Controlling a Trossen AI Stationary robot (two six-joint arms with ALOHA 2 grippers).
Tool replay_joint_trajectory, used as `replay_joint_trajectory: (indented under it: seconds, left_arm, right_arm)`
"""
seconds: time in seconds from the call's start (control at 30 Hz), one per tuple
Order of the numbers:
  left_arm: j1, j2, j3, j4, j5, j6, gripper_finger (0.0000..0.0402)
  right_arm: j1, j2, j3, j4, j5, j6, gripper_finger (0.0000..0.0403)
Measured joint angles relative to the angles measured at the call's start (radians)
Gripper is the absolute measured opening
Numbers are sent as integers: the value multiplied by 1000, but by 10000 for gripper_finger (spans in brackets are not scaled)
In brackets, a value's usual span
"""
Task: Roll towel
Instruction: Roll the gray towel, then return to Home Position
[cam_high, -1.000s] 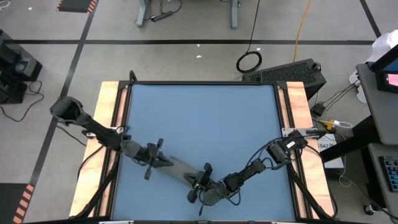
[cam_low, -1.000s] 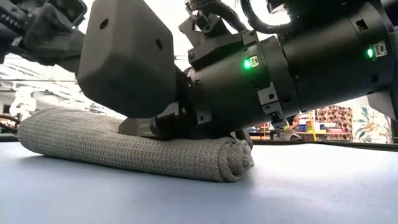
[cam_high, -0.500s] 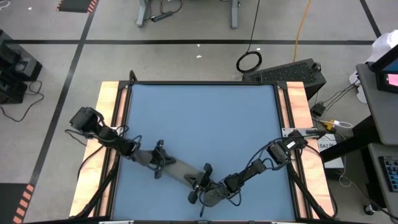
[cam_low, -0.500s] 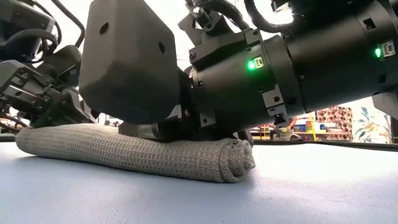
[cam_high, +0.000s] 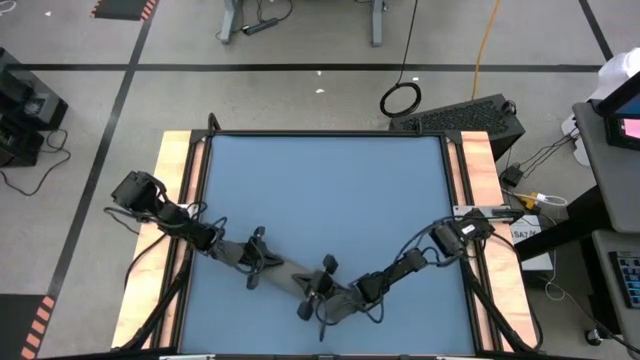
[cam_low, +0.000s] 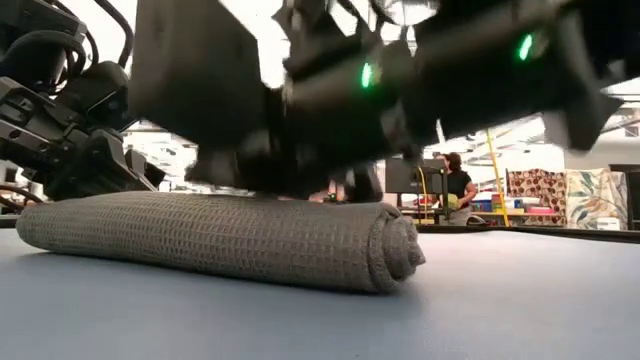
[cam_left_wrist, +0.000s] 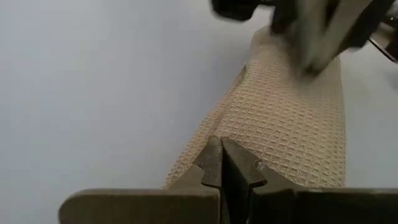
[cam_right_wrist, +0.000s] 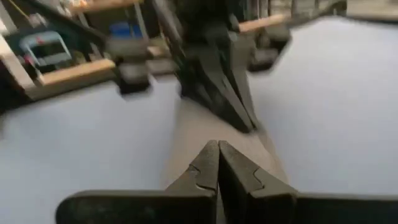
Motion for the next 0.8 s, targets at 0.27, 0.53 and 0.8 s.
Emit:
replay_joint_trajectory:
  seconds: [0.27, 0.53, 0.8]
  left_arm:
    - [0, -1, 0, 26, 33, 4, 4]
    - [1, -136, 0, 40, 79, 25, 4]
    - [-5, -423, 0, -173, 81, 24, 4]
  right_arm:
    - [-10, 1, 0, -176, -36, 123, 0]
    - [25, -99, 0, -216, -47, -6, 0]
    - [48, -203, 1, -376, -108, -57, 0]
